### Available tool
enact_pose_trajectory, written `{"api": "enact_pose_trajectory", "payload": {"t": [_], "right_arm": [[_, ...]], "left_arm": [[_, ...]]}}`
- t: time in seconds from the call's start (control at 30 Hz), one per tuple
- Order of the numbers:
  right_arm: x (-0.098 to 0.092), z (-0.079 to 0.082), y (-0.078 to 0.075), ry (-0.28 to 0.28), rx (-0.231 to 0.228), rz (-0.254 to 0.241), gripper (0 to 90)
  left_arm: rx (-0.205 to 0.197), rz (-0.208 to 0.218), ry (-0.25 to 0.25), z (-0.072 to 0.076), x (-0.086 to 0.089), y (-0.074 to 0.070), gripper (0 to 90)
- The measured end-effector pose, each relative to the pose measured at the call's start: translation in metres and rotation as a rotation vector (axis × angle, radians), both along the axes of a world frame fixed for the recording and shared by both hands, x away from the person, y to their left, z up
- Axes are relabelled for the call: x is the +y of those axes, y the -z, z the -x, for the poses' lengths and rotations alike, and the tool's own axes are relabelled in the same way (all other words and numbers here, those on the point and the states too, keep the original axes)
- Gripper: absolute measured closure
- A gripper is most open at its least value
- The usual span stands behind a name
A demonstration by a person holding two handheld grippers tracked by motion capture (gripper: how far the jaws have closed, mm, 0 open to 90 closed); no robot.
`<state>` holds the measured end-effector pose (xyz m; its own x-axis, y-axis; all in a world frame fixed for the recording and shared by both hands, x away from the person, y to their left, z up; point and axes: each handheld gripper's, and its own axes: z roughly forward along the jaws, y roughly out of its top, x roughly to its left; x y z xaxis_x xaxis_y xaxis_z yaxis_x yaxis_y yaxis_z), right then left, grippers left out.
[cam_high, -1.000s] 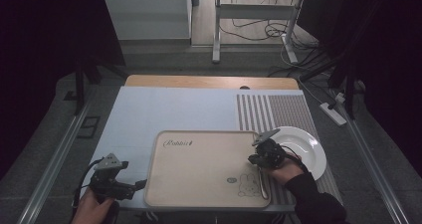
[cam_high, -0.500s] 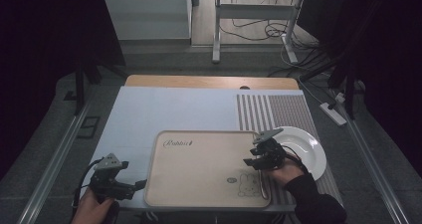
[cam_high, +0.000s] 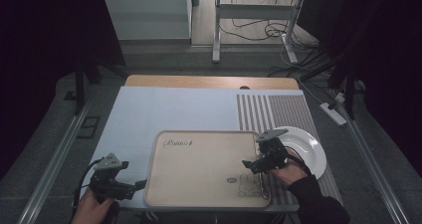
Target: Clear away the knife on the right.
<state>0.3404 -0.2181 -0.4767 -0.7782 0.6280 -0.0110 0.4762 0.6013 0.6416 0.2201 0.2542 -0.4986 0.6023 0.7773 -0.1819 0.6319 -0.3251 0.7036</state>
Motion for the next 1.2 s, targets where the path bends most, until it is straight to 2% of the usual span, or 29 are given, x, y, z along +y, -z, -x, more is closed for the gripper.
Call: {"api": "enact_pose_trajectory", "payload": {"t": [0.2, 0.4, 0.93, 1.2], "right_arm": [[-0.005, 0.003, 0.002, 0.01, -0.008, 0.001, 1.0], [-0.015, 0.009, 0.002, 0.033, -0.009, -0.021, 0.2], [-0.048, 0.029, 0.001, 0.103, -0.06, -0.043, 0.0], [-0.06, 0.036, 0.004, 0.14, -0.053, -0.059, 0.0]], "left_arm": [[0.002, 0.001, 0.001, 0.0, 0.0, 0.0, 2.4], [0.002, 0.002, 0.001, 0.0, 0.0, 0.0, 2.4], [0.002, 0.003, 0.003, 0.0, 0.0, 0.0, 2.3], [0.002, 0.006, 0.002, 0.0, 0.001, 0.0, 2.2]]}}
